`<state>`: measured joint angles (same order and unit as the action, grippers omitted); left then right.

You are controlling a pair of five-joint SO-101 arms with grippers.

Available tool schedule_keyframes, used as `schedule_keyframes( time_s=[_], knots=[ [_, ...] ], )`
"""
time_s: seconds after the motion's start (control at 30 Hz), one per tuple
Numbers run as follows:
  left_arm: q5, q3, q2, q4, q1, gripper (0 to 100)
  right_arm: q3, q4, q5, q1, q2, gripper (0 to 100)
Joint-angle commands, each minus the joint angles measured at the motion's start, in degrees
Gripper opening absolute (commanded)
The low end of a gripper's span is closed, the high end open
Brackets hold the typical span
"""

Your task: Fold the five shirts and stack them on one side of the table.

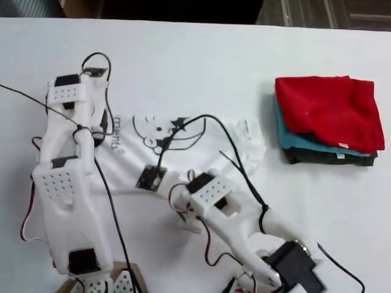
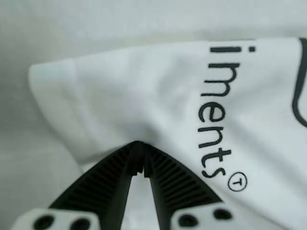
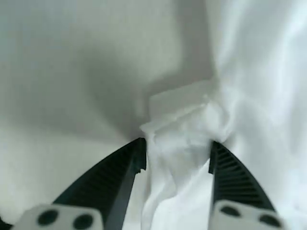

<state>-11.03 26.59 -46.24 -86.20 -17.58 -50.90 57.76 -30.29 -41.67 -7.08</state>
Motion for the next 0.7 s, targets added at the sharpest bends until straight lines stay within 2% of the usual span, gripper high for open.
schedule_keyframes(
  time_s=[0.0, 0.33, 0.57, 0.67],
  knots=[
    [0.26, -0.13, -0.35, 2.9, 0.62, 3, 2.37, 0.57, -0.53, 3.3, 4.0, 24.3],
    [0.26, -0.22, -0.35, 2.9, 0.62, 3, 2.37, 4.26, -0.09, -0.31, 5.14, 23.0],
    [0.26, -0.22, -0.35, 2.9, 0.53, 3, 2.64, 7.6, -0.09, 0.04, 6.37, 21.3],
    [0.26, -0.22, -0.35, 2.9, 0.53, 3, 5.27, 8.13, -0.09, 2.77, 9.45, 21.2]
  ],
)
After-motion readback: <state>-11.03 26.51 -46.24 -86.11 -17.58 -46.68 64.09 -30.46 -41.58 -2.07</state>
